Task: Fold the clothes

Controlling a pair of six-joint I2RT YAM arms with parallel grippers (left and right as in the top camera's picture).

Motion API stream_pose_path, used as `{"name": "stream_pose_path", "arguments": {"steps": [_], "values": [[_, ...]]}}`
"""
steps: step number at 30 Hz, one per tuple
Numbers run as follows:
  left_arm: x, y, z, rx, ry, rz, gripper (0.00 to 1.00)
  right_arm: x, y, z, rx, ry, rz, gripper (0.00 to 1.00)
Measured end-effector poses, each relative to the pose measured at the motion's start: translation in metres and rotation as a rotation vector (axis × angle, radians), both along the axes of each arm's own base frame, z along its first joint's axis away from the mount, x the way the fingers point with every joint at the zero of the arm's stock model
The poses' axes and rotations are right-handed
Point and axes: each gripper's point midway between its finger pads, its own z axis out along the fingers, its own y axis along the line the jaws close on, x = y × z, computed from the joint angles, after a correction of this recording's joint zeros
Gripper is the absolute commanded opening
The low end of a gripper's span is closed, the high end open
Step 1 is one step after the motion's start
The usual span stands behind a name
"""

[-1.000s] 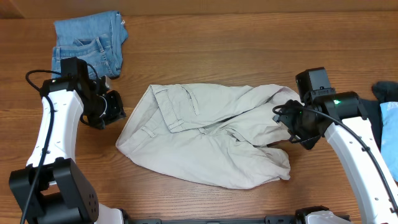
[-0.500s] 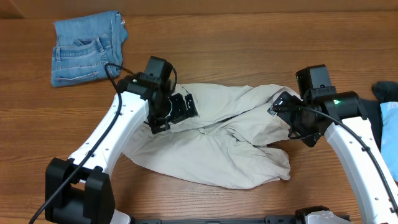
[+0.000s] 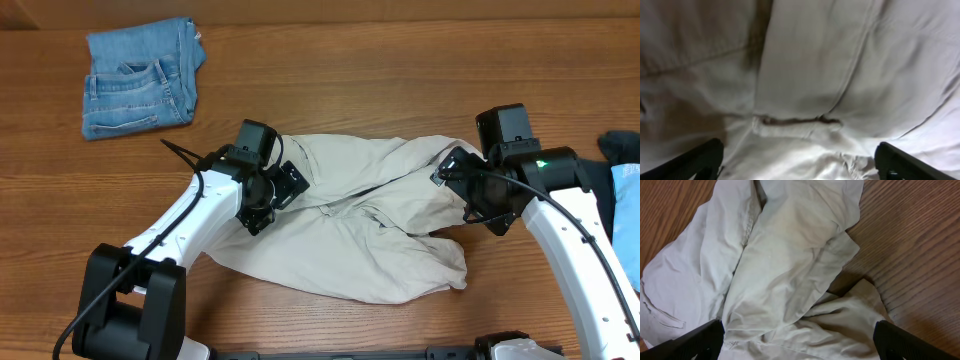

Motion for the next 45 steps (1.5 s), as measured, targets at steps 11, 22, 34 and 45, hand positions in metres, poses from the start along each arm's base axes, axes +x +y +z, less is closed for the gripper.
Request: {"name": "stream_pose_path", "arguments": {"steps": [11,22,34,45], "values": [[0.025,-0.008,-0.025,-0.001,-0.066,-0.067,0.33,0.001,0.000,0.000,0.001,-0.003,-0.001,1.00],[0.038,-0.020,-0.006,-0.051,-0.103,-0.093,0.04,0.001,0.000,0.000,0.000,-0.005,0.000,1.00],[0.139,-0.012,0.076,0.068,-0.501,-0.014,0.10,0.003,0.000,-0.004,0.001,-0.013,0.000,1.00],[0.191,0.112,0.006,0.515,-0.518,0.239,0.40,-0.002,0.007,-0.010,0.039,0.012,0.010,1.00]]}}
